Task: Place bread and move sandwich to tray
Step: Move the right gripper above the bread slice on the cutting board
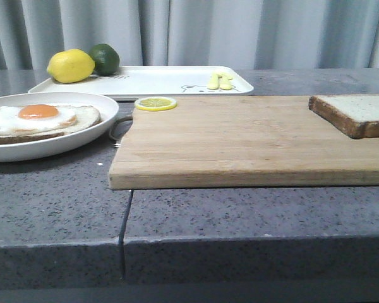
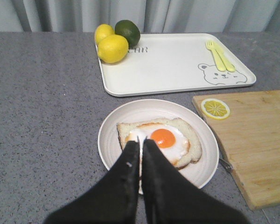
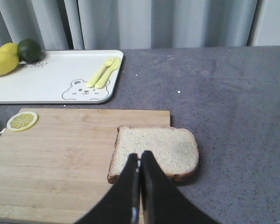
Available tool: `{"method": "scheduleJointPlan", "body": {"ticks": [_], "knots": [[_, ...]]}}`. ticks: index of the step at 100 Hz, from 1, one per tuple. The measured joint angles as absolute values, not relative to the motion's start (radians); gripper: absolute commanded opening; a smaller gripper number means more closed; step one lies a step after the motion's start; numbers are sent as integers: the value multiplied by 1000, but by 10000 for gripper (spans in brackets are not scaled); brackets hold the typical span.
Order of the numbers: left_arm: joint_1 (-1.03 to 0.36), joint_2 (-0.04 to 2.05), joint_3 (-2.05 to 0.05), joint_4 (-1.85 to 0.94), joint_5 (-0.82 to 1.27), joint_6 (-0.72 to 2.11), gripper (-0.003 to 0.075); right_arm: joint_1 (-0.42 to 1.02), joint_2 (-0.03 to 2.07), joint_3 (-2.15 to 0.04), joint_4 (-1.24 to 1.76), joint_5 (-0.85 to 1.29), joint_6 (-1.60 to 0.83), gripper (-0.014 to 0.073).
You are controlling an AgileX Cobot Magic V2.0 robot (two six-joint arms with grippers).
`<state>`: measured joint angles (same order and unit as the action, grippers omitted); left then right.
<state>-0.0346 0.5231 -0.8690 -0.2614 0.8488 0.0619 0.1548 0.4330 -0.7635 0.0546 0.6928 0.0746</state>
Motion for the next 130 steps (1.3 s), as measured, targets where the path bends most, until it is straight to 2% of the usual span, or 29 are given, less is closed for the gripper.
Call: {"method": "scheduleJointPlan", "body": {"ticks": [22,75,82,91,101,113,122,130], "knots": [[-35,565,-902,-295,921,62,-19,155,495,-794,55,730,75,-116],[-35,567,-904,-299,926,62,-5,155,497,-797,55,764,75,-113],[-35,567,-904,-299,926,62,43,155,497,-797,55,770,75,-94],[-35,567,-904,-299,926,62,149,155,497,-797,55,774,75,-23],[-35,567,-904,-299,926,62,283,155,497,-797,55,774,75,95],[-35,567,-904,-300,926,62,433,155,497,-797,57,776,75,280],[-35,567,-904,-302,926,62,489,155,497,-797,58,776,75,377],[-35,567,-904,-302,926,62,494,155,497,-797,58,778,75,393]]}}
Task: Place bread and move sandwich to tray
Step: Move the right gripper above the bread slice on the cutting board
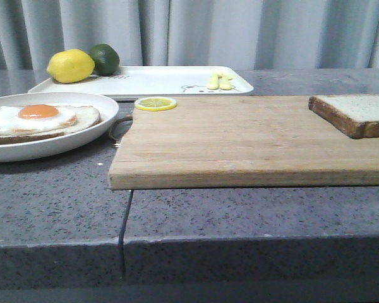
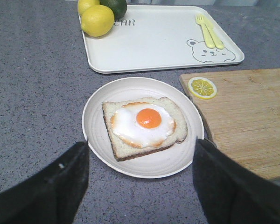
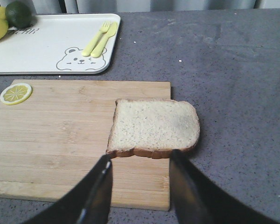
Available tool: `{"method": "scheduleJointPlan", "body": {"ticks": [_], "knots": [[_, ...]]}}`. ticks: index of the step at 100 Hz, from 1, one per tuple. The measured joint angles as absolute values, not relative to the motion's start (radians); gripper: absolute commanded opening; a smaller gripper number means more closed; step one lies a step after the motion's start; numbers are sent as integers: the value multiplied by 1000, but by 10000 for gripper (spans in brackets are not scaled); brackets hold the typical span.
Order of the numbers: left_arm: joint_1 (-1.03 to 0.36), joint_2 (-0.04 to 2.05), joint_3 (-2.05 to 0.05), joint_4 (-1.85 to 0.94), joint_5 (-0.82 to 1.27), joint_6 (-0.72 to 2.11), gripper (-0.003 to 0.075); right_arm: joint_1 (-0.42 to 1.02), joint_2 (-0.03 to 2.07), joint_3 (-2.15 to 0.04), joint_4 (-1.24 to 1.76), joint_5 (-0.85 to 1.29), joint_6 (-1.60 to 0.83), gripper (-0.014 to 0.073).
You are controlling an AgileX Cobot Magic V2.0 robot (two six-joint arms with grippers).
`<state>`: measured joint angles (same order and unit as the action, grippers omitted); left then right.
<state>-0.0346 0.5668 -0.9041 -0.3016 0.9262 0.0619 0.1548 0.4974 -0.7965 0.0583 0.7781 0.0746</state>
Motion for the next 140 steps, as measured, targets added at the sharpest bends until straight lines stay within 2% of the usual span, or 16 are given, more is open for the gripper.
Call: {"method": "scheduleJointPlan", "body": {"ticks": [105,126,140], "knots": [[-35,567,-904,-302,928,62,494,155,497,-797,60,795,75,393],[-35,567,-904,-302,928,62,494,155,523,-797,77,723,76,393],[-35,567,-904,-302,928,62,494,153,596,-797,163,708,44,352]]}}
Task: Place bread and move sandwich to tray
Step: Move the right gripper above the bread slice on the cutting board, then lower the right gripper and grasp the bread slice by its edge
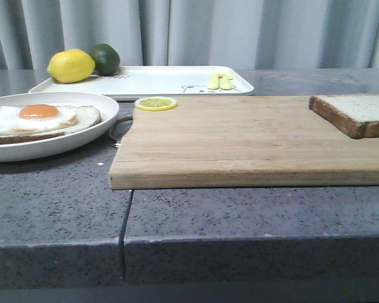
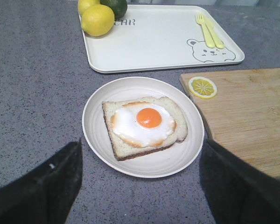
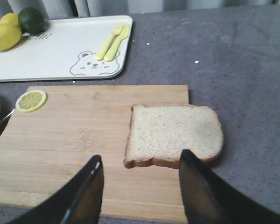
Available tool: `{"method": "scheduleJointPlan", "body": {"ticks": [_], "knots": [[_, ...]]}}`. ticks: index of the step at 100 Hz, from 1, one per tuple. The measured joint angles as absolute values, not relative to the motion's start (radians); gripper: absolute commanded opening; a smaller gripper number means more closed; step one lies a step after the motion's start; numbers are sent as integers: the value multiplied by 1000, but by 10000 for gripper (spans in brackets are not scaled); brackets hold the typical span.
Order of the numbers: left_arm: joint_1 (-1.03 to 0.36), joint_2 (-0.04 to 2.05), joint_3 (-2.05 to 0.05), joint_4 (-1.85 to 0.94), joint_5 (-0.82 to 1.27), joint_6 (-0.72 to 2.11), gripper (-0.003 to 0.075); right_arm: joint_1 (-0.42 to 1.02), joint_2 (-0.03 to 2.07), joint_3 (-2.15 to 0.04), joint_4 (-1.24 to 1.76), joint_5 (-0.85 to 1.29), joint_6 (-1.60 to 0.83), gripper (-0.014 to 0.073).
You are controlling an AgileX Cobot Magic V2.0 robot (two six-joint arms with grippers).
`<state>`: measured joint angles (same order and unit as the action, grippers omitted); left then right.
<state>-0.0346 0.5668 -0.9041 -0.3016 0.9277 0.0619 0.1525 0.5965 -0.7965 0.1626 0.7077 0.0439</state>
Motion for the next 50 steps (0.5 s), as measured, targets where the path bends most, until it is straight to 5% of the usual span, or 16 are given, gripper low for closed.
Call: {"method": "scheduleJointPlan", "body": {"ticks": [50], "knots": [[-35,567,-904,-302,928,62,494,-279,894,-797,749,701,-515,315]]}}
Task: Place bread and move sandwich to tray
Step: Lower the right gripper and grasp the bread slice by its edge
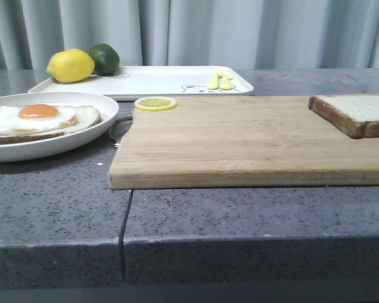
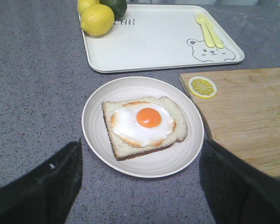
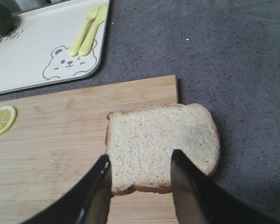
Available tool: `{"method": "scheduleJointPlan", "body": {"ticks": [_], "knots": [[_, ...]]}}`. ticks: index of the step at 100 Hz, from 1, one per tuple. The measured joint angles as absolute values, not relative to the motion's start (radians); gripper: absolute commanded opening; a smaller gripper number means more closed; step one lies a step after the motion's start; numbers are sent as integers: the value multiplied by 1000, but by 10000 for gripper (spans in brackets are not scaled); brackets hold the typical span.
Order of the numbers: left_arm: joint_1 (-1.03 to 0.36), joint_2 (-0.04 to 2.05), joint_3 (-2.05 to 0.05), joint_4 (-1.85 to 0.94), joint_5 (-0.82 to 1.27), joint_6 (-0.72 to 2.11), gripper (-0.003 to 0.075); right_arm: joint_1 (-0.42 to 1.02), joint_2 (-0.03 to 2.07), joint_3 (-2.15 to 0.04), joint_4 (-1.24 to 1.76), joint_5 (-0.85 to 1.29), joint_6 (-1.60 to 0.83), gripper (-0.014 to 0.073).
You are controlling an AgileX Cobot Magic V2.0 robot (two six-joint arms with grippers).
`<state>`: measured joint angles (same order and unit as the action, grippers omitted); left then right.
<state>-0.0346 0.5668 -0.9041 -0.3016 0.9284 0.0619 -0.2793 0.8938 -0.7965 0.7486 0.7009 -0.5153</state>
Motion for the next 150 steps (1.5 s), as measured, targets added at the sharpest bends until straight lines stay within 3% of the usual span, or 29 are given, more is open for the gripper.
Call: {"method": "scheduleJointPlan", "body": {"ticks": [41,75,150], "knots": [[-35,567,-904,-302,930,62,494,-559,1076,-757,1109,824,-845,349],[-35,567,-904,-302,930,62,494,-568,1260,-698,1170,819,-930,349],[-35,567,-904,-302,931,62,494,-568,1404,-698,1336,788,-1062,380]]}}
